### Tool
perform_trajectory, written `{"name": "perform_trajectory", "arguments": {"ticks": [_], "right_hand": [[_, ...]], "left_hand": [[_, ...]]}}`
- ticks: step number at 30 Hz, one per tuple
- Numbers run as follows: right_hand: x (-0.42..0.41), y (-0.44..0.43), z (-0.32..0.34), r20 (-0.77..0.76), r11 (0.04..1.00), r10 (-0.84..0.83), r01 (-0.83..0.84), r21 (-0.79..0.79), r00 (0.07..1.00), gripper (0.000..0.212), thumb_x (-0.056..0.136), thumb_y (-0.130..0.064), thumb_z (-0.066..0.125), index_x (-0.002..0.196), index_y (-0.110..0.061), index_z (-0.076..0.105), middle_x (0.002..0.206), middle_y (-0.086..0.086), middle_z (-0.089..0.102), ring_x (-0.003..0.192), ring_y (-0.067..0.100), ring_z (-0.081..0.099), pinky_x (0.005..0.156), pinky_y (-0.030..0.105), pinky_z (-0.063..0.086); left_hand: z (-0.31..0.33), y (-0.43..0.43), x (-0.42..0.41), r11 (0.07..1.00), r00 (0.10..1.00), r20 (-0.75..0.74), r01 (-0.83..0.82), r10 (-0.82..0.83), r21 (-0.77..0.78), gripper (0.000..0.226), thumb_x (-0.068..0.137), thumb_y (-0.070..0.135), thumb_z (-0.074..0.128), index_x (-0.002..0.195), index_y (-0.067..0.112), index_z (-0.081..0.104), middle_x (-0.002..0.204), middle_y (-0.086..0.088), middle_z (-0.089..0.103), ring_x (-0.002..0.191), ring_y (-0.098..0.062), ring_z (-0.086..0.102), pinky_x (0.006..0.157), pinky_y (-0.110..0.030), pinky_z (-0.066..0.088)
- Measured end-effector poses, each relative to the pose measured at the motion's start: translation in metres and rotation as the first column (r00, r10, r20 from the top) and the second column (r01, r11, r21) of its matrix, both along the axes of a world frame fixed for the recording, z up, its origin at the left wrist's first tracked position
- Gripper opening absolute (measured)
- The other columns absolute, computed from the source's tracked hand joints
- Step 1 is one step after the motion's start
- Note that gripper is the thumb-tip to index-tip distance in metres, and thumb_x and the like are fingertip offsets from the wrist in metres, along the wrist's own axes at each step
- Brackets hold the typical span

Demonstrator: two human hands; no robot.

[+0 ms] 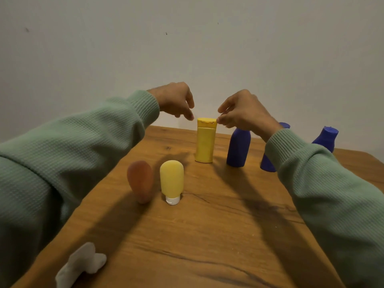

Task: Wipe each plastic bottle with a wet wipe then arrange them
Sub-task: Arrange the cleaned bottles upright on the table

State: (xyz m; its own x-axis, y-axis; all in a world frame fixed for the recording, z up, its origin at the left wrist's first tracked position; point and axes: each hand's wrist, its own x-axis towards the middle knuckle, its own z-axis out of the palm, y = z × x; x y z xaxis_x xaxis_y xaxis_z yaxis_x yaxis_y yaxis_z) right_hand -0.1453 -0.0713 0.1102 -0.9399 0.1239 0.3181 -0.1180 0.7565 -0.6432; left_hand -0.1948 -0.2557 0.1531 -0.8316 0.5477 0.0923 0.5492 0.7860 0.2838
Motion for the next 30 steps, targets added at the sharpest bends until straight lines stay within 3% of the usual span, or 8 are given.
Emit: {"name": "perform_trajectory", "arguments": {"ticks": [5,10,14,17,22,24,30], "right_hand": [[0.032,-0.020,0.016,0.158,0.946,0.313,-0.292,-0.144,0.936,0.022,0.076,-0.008,0.075,0.097,-0.004,0.069,0.089,0.010,0.072,0.079,0.018,0.071,0.066,0.022,0.057],[0.047,-0.046,0.004,0.338,0.891,0.441,-0.451,-0.054,0.831,0.034,0.072,-0.018,0.078,0.104,-0.012,0.069,0.094,0.000,0.073,0.085,0.013,0.070,0.073,0.024,0.056],[0.054,-0.066,-0.016,0.306,0.873,0.465,-0.487,-0.002,0.831,0.039,0.074,-0.023,0.078,0.108,-0.009,0.068,0.096,0.002,0.072,0.078,0.010,0.070,0.069,0.022,0.057],[0.054,-0.073,-0.030,0.274,0.873,0.470,-0.488,-0.003,0.839,0.039,0.074,-0.022,0.078,0.108,-0.006,0.069,0.096,0.004,0.073,0.076,0.011,0.070,0.068,0.024,0.058],[0.050,-0.078,-0.043,0.255,0.876,0.466,-0.483,0.005,0.847,0.030,0.078,-0.019,0.074,0.105,-0.007,0.071,0.095,0.004,0.073,0.075,0.013,0.070,0.068,0.028,0.059],[0.048,-0.079,-0.045,0.248,0.877,0.468,-0.480,-0.016,0.848,0.028,0.078,-0.018,0.073,0.104,-0.007,0.071,0.093,0.004,0.073,0.074,0.014,0.070,0.067,0.028,0.059],[0.029,-0.080,-0.035,0.158,0.912,0.410,-0.409,-0.037,0.898,0.026,0.078,-0.016,0.073,0.101,-0.004,0.071,0.087,0.007,0.073,0.073,0.016,0.070,0.068,0.030,0.059]], "left_hand": [[0.015,-0.029,0.033,0.994,0.996,0.095,0.005,0.005,-0.105,0.027,0.088,0.013,0.066,0.116,0.013,0.069,0.098,0.005,0.069,0.099,-0.015,0.066,0.091,-0.032,0.050],[0.011,-0.047,0.061,0.947,0.982,0.182,0.019,0.041,-0.319,0.040,0.082,0.011,0.069,0.121,0.019,0.065,0.116,0.005,0.064,0.112,-0.016,0.057,0.104,-0.039,0.044],[-0.006,-0.053,0.071,0.912,0.977,0.208,0.047,0.043,-0.407,0.054,0.081,0.028,0.076,0.131,0.023,0.056,0.126,0.006,0.058,0.118,-0.017,0.052,0.104,-0.039,0.040],[-0.018,-0.054,0.073,0.910,0.984,0.175,0.054,0.021,-0.410,0.051,0.081,0.036,0.075,0.128,0.019,0.061,0.124,0.005,0.063,0.114,-0.017,0.057,0.097,-0.034,0.045],[-0.038,-0.052,0.068,0.901,0.991,0.119,0.113,-0.069,-0.419,0.035,0.085,0.036,0.072,0.112,0.015,0.071,0.092,0.006,0.068,0.075,-0.007,0.058,0.071,-0.025,0.047],[-0.041,-0.052,0.064,0.909,0.991,0.094,0.121,-0.091,-0.399,0.029,0.085,0.034,0.072,0.107,0.015,0.072,0.084,0.007,0.067,0.070,-0.007,0.057,0.065,-0.024,0.045],[-0.032,-0.051,0.042,0.944,0.996,-0.026,0.072,-0.084,-0.322,0.021,0.083,0.029,0.075,0.097,0.013,0.073,0.080,0.003,0.067,0.070,-0.011,0.057,0.065,-0.028,0.046]]}}
